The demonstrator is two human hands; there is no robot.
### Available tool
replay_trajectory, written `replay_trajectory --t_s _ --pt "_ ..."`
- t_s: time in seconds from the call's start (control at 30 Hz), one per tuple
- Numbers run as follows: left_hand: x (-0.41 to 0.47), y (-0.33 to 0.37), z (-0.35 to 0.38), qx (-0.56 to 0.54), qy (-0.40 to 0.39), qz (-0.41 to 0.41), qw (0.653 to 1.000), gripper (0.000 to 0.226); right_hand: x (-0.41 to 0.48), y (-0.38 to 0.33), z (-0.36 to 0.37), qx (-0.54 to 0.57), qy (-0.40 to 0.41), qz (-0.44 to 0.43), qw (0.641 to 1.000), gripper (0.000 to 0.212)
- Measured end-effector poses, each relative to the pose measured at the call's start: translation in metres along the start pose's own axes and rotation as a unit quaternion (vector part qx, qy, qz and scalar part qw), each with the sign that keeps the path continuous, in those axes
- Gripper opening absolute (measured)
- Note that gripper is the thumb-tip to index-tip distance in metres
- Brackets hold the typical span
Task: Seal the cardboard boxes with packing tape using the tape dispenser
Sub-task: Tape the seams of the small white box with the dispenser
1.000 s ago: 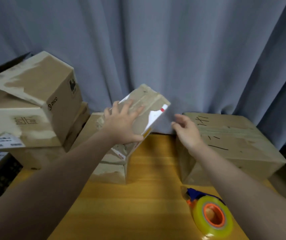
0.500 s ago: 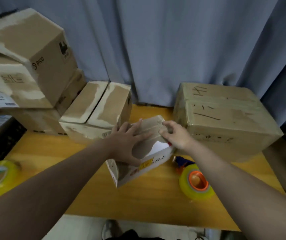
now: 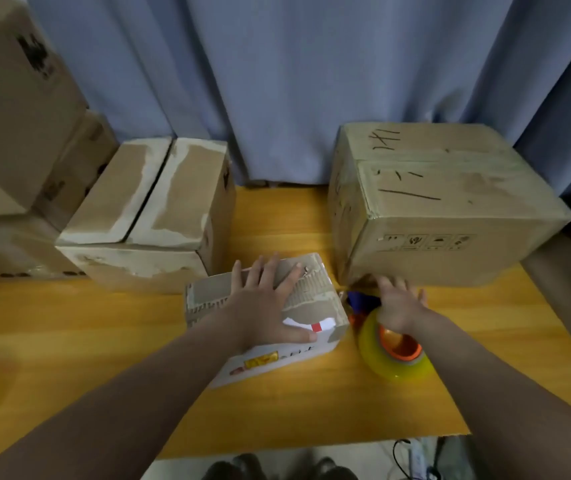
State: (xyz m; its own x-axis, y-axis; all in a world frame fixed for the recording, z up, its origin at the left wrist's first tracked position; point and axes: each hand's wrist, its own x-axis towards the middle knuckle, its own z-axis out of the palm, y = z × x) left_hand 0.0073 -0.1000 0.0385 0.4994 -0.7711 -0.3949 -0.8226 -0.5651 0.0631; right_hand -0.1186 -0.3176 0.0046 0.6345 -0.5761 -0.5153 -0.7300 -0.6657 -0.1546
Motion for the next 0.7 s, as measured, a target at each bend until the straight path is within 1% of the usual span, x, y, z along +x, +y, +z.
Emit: replay_trajectory --t_s 0.03,0.07,0.1,0.13,0.2,0.23,0.27,0.37,0.43,0.5,0.57,0.63,0.7 --pt "0.004 -0.003 0.002 0.008 0.007 0.012 1.0 0.114 0.004 0.008 0.002 -0.062 -0.045 0.022 0.997 0.079" --pt "0.006 -0.006 0.003 0.017 0.01 0.025 0.999 0.112 0.009 0.015 0.005 -0.084 -0.071 0.027 0.994 0.081" --pt "0.008 -0.009 0.003 0.025 0.014 0.04 0.999 0.11 0.013 0.021 0.009 -0.084 -0.07 0.018 0.994 0.078" --pt "0.01 -0.011 0.003 0.03 0.019 0.053 0.998 0.108 0.018 0.027 0.013 -0.084 -0.047 0.003 0.995 0.071" --pt "0.012 -0.014 0.004 0.033 0.03 0.075 0.996 0.106 0.021 0.035 0.019 -0.118 0.032 -0.028 0.992 0.051" --pt "0.014 -0.015 0.004 0.033 0.037 0.082 0.995 0.106 0.022 0.038 0.022 -0.131 0.063 -0.04 0.989 0.047" --pt "0.014 -0.015 0.004 0.028 0.042 0.086 0.995 0.106 0.023 0.041 0.024 -0.119 0.08 -0.054 0.988 0.046" --pt "0.015 -0.015 0.001 0.004 0.04 0.09 0.995 0.1 0.018 0.049 0.027 -0.011 0.104 -0.077 0.991 0.05" --pt "0.014 -0.012 -0.004 0.0 0.028 0.087 0.996 0.092 0.007 0.054 0.027 0.041 0.157 -0.084 0.983 0.055" --pt "0.01 -0.008 -0.008 0.005 0.02 0.085 0.996 0.085 -0.01 0.058 0.027 0.112 0.222 -0.089 0.965 0.062" --pt "0.004 -0.003 -0.007 0.011 0.024 0.093 0.995 0.075 -0.034 0.059 0.025 0.212 0.272 -0.093 0.934 0.058" --pt "-0.006 -0.003 -0.003 0.005 0.056 0.098 0.994 0.074 -0.059 0.058 0.021 0.271 0.341 -0.113 0.893 0.058" --pt "-0.017 -0.009 0.002 -0.034 0.101 0.072 0.992 0.08 -0.082 0.053 0.013 0.29 0.419 -0.157 0.846 0.064"
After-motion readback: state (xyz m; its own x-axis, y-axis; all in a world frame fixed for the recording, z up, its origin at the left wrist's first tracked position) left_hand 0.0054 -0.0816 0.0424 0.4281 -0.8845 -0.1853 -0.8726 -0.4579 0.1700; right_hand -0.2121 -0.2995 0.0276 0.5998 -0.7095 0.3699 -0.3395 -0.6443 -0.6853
